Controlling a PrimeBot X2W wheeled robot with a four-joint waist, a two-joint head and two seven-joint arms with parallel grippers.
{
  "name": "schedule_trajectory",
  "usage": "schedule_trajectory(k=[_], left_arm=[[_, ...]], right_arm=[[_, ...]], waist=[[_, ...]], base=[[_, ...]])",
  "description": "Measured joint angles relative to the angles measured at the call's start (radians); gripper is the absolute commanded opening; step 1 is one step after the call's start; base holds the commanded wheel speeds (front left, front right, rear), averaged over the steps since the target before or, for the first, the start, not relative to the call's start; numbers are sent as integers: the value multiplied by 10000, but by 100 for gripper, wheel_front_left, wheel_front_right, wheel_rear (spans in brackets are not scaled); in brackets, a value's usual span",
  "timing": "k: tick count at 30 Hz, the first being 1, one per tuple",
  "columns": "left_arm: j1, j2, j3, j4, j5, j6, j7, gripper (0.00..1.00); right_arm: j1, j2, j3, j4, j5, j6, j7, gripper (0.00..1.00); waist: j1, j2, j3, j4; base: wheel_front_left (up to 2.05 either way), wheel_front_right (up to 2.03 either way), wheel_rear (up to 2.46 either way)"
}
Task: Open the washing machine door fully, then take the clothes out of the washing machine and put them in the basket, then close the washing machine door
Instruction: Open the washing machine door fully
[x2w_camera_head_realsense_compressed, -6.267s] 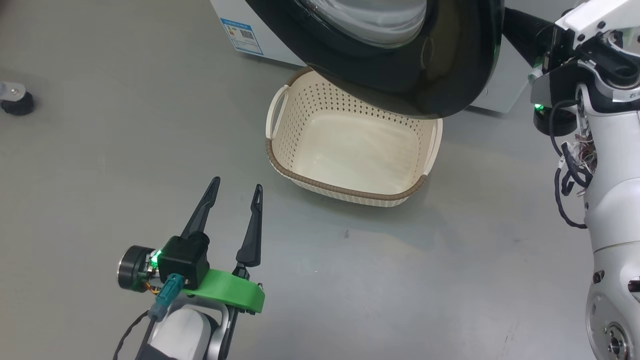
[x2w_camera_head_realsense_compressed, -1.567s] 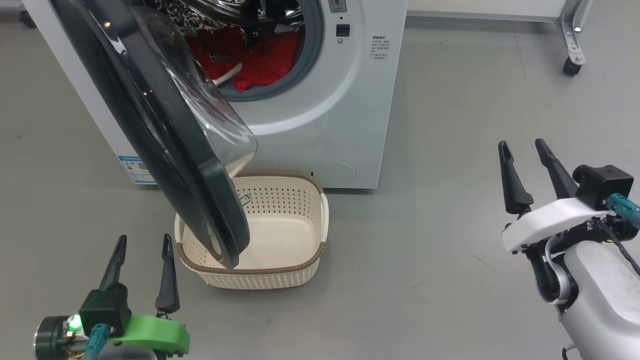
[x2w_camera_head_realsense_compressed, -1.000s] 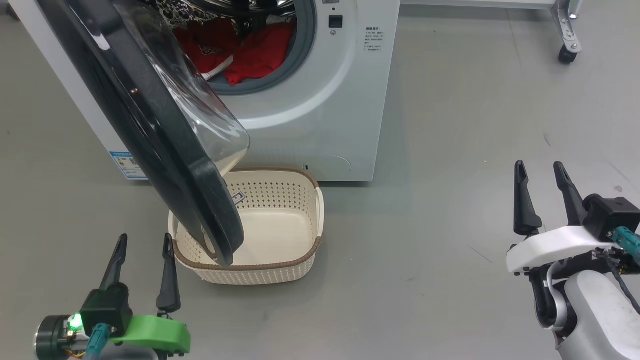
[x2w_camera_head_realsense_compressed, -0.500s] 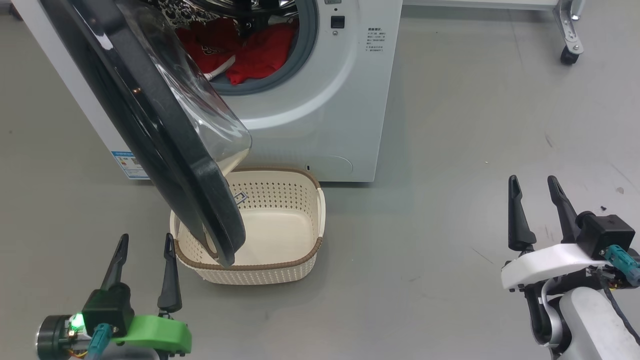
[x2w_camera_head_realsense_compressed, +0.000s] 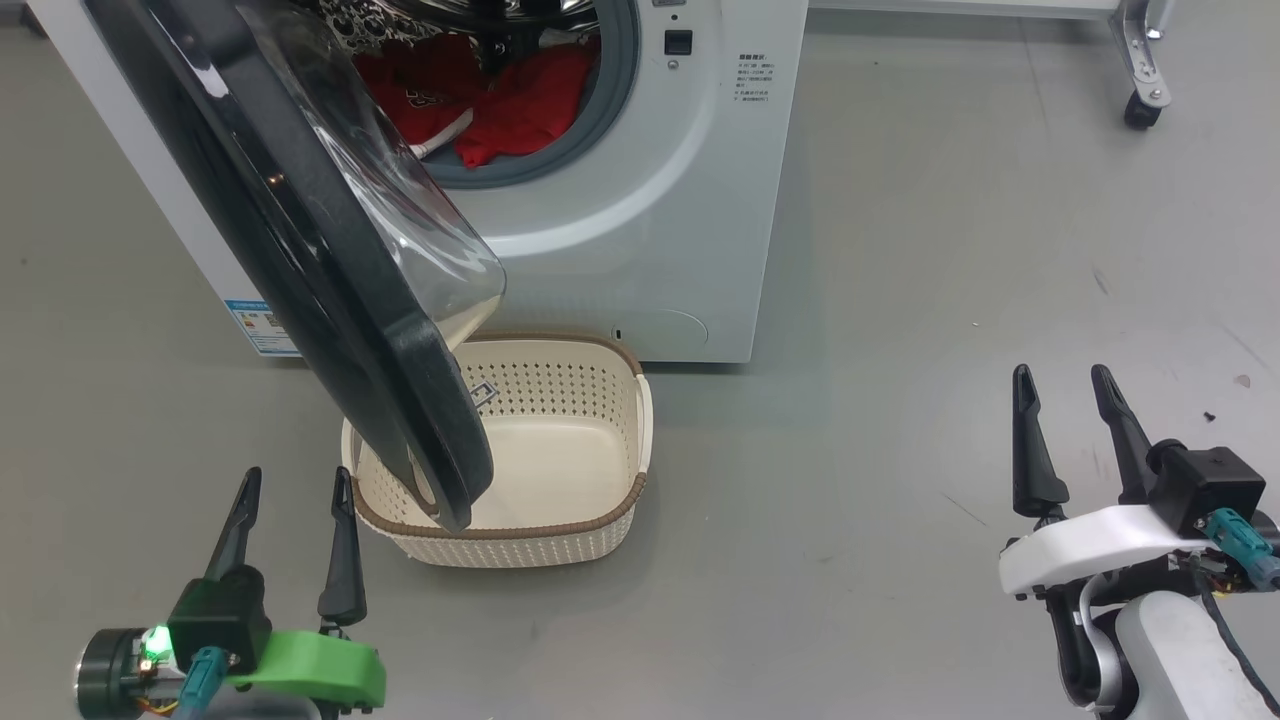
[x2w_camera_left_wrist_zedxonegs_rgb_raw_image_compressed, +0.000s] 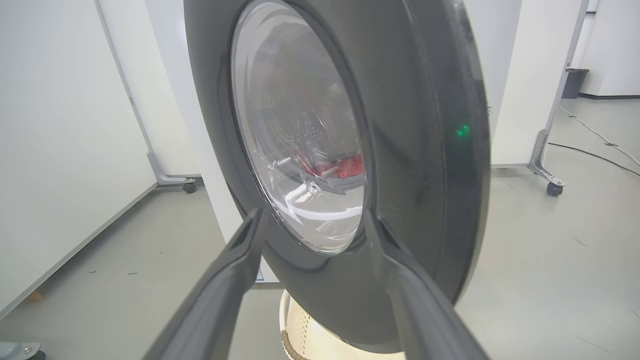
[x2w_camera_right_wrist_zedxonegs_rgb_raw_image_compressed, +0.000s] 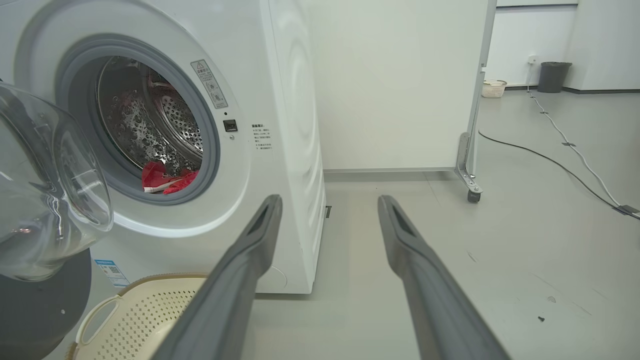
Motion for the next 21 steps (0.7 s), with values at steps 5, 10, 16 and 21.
schedule_trajectory(k=[5,10,16,21], left_arm=[[0,-13,19,0,8,0,0,100],[0,-33,23,0,10,-6,0,100],[0,-73,29,0,38,-77,0,100],[0,-109,58,2,38,-102,0,100]], right_arm=[[127,86,-119,-21,-90,17,0,100],[158,127,-198,-56,-182,96,0,100],[311,232,-288,-63,-360,184,0,100],[311,318,-407,-73,-445,234,0,100]], waist=[[0,0,9,9],[0,0,15,18],[0,0,16,30],[0,0,15,34]], base=[[0,0,0],[0,0,0],[0,0,0],[0,0,0]])
